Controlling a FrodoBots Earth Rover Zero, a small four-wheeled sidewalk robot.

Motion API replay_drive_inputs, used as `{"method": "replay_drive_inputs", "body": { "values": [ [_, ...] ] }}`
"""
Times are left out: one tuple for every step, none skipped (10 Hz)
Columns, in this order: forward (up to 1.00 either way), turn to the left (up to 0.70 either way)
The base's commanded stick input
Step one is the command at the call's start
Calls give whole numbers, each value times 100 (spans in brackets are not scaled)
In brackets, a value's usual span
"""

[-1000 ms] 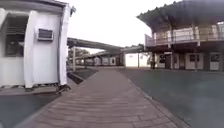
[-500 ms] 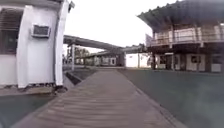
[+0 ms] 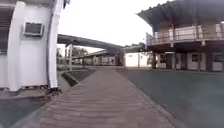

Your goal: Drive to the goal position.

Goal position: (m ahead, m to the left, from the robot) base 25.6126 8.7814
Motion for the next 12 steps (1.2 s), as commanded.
{"method": "replay_drive_inputs", "body": {
  "values": [
    [70,0],
    [70,0],
    [70,0],
    [70,0],
    [70,0],
    [70,0],
    [70,0],
    [70,0],
    [70,0],
    [70,0],
    [70,0],
    [70,0]
  ]
}}
